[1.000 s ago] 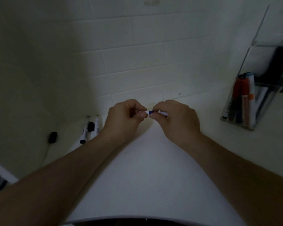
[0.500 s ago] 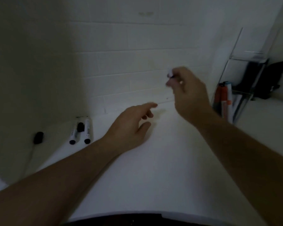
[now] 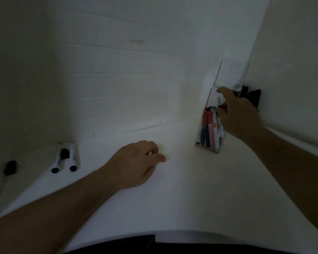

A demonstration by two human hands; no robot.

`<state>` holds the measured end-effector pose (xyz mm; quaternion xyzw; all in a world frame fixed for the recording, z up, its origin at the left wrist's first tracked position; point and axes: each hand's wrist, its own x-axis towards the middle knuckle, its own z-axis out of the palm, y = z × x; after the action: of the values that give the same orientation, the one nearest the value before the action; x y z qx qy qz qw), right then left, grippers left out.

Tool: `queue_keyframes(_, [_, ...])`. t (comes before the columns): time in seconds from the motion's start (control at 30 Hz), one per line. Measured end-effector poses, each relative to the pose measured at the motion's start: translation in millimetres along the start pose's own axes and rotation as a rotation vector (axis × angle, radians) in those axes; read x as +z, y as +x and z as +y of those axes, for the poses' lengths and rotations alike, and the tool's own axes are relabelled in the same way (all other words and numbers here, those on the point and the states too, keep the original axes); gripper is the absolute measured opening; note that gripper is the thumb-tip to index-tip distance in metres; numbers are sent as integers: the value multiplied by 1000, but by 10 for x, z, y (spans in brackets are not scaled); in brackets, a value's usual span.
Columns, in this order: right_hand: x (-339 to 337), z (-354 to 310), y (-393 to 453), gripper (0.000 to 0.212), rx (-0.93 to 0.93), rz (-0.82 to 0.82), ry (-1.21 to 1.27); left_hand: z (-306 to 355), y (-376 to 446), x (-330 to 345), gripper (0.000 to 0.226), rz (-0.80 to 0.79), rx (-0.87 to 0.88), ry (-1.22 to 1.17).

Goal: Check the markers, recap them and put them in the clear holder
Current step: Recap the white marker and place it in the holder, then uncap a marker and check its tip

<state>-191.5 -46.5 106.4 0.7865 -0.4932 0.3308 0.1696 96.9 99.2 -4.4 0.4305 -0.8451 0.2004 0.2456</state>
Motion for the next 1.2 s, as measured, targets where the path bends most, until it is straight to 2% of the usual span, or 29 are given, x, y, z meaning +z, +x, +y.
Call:
queue_keyframes(0.1, [62,43,-96,26,9,-89,-110,13,-12,-21,25,-8,-24,-5])
queue_keyframes(0.27, [150,119,-192,29,43,-185,-131,15,-23,-37,23,-43,5,-1])
queue_keyframes(0.33, [143,120,-210,32,49,-146,-123,22,-27,-42,22,-45,30,6])
queue_keyframes(0.43, [126,-42,-249,35,32,7,-136,36,-40,-66,19,-35,39,14])
queue_keyframes(0.53, [198,-425,-349,32,-102,127,-21,31,-60,-134,21,-47,-9,51])
queue_keyframes(0.63, [429,-933,-468,34,-195,-43,244,-87,-59,-323,28,6,-164,37])
queue_keyframes(0.77, [736,-1656,-622,33,-344,-231,482,-452,-125,-699,28,207,-431,10])
queue_keyframes(0.87, [814,-2191,-713,28,-421,-383,608,-799,-267,-943,36,335,-718,39])
queue_keyframes(0.97, [841,-2681,-797,35,-499,-539,731,-1081,-420,-1100,41,432,-997,30])
queue_keyframes(1.07, [908,-3000,-832,34,-560,-580,729,-1171,-471,-1133,41,472,-1110,73])
queue_keyframes(1.2, [1019,-3128,-829,43,-564,-573,634,-1137,-405,-1082,39,411,-1147,77])
